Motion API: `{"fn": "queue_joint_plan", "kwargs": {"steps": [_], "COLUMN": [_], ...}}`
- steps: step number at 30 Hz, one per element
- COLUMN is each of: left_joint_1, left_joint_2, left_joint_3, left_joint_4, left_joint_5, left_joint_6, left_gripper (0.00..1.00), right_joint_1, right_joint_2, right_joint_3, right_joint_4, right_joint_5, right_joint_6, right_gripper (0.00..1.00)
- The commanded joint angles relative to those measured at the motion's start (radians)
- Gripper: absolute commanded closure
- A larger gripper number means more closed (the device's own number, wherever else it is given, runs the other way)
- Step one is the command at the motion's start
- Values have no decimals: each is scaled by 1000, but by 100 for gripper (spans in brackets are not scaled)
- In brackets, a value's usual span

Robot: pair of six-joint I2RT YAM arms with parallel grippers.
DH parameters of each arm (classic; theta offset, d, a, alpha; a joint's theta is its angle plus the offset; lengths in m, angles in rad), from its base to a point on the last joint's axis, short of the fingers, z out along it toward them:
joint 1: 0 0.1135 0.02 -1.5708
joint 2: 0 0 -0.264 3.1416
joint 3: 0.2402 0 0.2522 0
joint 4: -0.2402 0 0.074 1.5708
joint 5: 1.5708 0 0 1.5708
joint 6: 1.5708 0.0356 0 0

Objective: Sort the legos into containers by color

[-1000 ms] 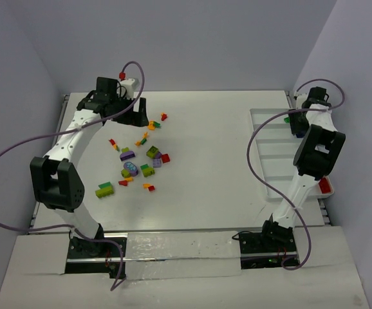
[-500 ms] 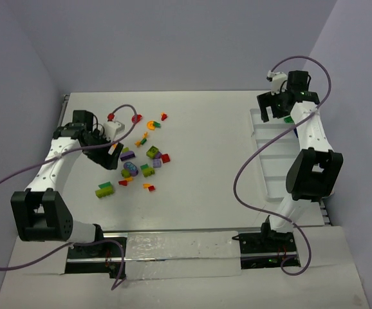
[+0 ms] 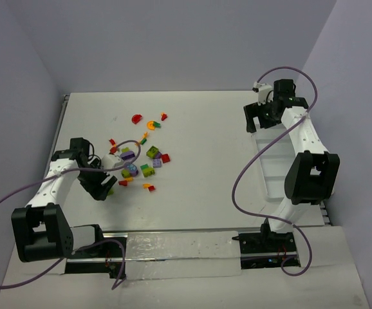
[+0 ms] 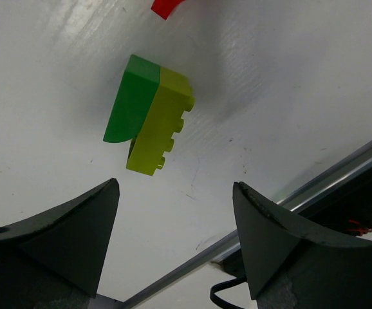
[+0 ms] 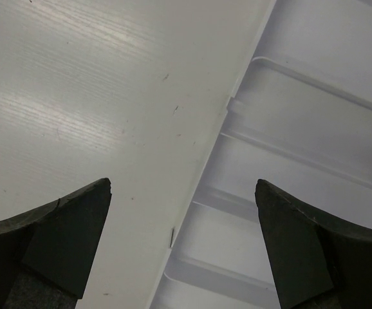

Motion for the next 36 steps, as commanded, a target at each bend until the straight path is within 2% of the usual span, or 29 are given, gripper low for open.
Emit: {"fn": "queue_joint_plan", "kwargs": {"steps": [1,14,19,21,22,23,25,28,32,35,36], "left_joint_1": [26,27,30,29,30,30,28,28,22,-23,-90], "left_joint_2": [-2,73,99,94,82,82,44,5,-95,-151,-168], "left_joint_3": [-40,-135,-144,-142,-140,-140,-125,-108,-34,16,27], "left_joint_4": [65,296,319,320,313,313,292,282,266,261,266], "left_joint_5": [4,0,-7,0,11,17,48,92,184,220,208], "left_joint_6": [79,145,150,153,153,156,159,162,183,211,211], "left_gripper": [20,39,48,54,61,61,73,78,89,100,100], "right_joint_1": [14,39,47,51,55,56,61,67,118,165,183], "right_joint_2": [-53,-53,-54,-53,-53,-56,-66,-81,-107,-104,-97], "right_joint_3": [13,24,39,43,44,43,25,-12,-112,-151,-151], "right_joint_4": [-15,-31,-39,-43,-47,-47,-43,-25,60,111,123], "right_joint_5": [-19,-13,-12,-21,-34,-46,-109,-223,-486,-621,-665], "right_joint_6": [14,24,28,32,37,40,60,111,229,304,335], "right_gripper": [0,0,0,0,0,0,0,0,0,0,0]}}
